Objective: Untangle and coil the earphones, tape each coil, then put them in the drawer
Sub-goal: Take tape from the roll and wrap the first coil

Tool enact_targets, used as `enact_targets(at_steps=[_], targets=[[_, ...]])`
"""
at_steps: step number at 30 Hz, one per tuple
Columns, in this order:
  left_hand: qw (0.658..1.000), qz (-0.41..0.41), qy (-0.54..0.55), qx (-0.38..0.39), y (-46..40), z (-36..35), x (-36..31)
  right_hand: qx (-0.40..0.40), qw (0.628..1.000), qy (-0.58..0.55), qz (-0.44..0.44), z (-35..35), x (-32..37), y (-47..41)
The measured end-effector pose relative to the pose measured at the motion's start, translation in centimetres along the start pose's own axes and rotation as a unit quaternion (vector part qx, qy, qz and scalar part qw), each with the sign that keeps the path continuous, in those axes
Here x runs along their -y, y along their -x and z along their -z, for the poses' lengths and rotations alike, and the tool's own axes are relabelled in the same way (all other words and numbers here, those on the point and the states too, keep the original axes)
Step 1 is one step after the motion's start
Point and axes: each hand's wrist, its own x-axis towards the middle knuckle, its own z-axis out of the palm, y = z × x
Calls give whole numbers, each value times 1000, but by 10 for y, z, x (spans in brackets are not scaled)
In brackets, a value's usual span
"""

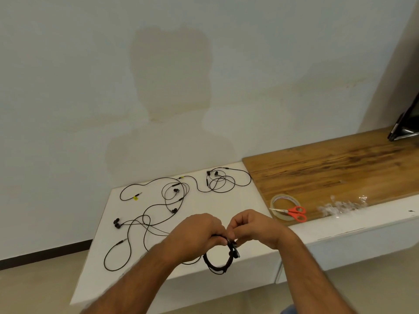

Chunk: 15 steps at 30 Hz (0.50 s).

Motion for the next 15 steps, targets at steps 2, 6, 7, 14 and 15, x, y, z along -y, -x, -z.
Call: enact_targets(at_steps=[2,6,7,14,15], targets=[[999,-30,-39,-8,0,2,-3,16,999,-37,-8,0,0,-1],[990,-89,-97,-43,0,7,-4,53,994,-92,-8,-2,0,-2],[984,-111,-125,-60,-1,7,-3,59,993,-98,-15,-2,0,-2],[950,-150,-211,-173,3,-2,8,49,985,-159,-49,-6,0,-5],[947,-151,-210,-190,4,-2,9,50,983,-171,-53,-6,1,-6]])
